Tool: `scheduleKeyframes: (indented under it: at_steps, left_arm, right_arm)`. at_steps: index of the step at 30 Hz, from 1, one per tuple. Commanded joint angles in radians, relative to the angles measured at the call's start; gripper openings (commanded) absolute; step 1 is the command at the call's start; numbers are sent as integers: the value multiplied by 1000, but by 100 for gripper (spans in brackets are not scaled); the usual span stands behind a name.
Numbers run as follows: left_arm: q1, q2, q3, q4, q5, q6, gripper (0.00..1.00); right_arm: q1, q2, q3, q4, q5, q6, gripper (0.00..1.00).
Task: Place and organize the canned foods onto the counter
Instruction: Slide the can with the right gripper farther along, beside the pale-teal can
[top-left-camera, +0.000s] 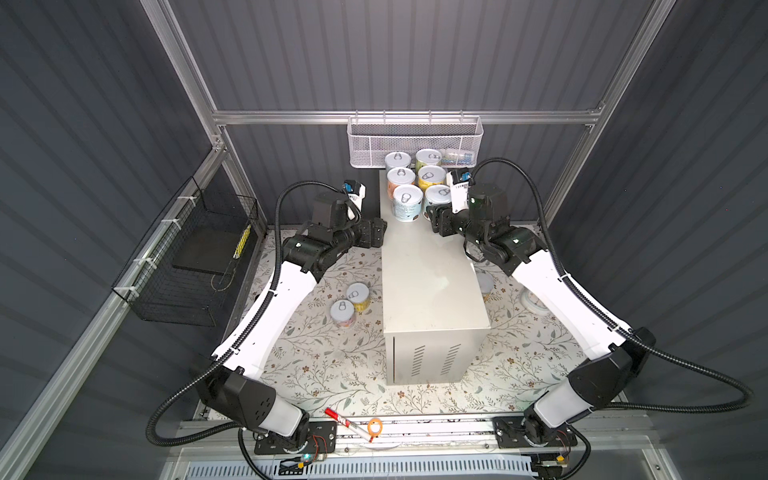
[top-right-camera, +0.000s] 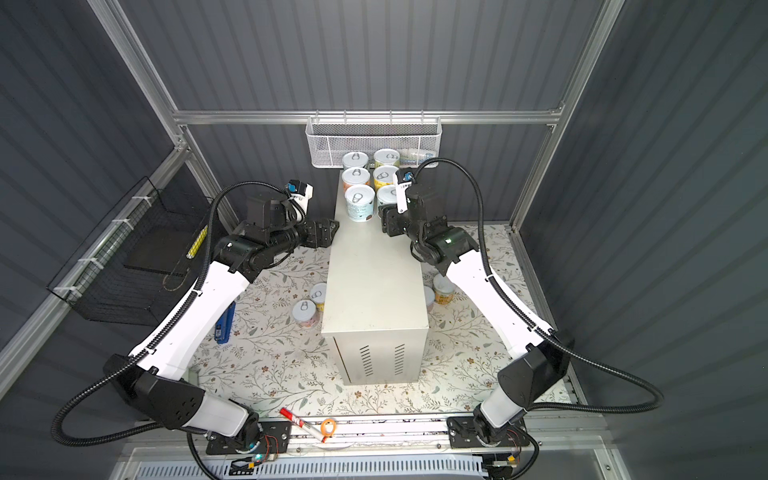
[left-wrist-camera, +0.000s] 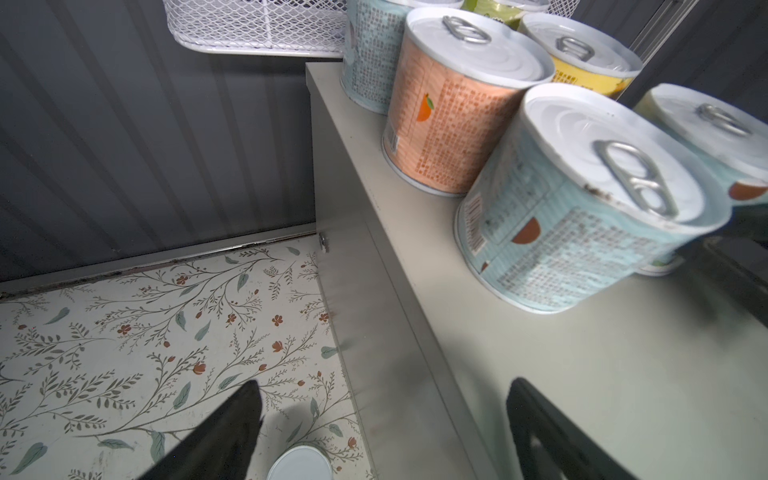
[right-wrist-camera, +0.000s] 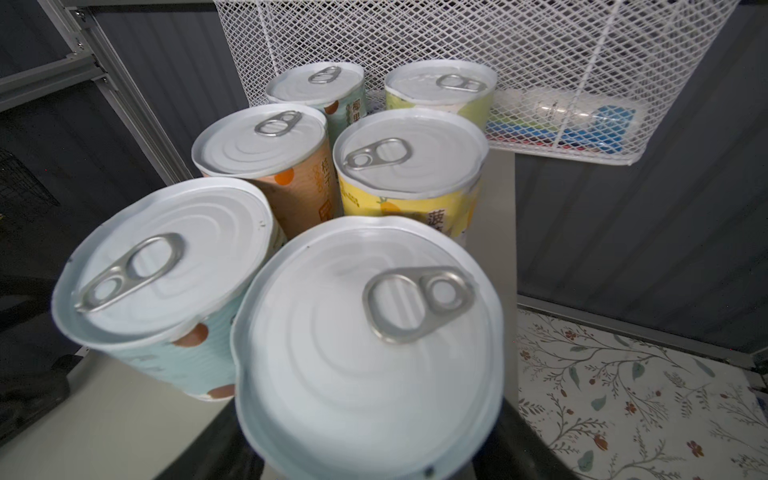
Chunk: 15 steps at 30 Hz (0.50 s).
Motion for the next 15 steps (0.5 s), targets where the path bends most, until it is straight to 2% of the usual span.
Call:
scheduleKeyframes:
  at_steps: [1,15]
  left_arm:
    - [7,-31,-14,20,12,0,93]
    - [13,-35,-29,24,13,-3,93]
  right_arm:
    - [-3,37,27,-55,-19,19,67]
    - [12,34,37,-66,-63,37,66]
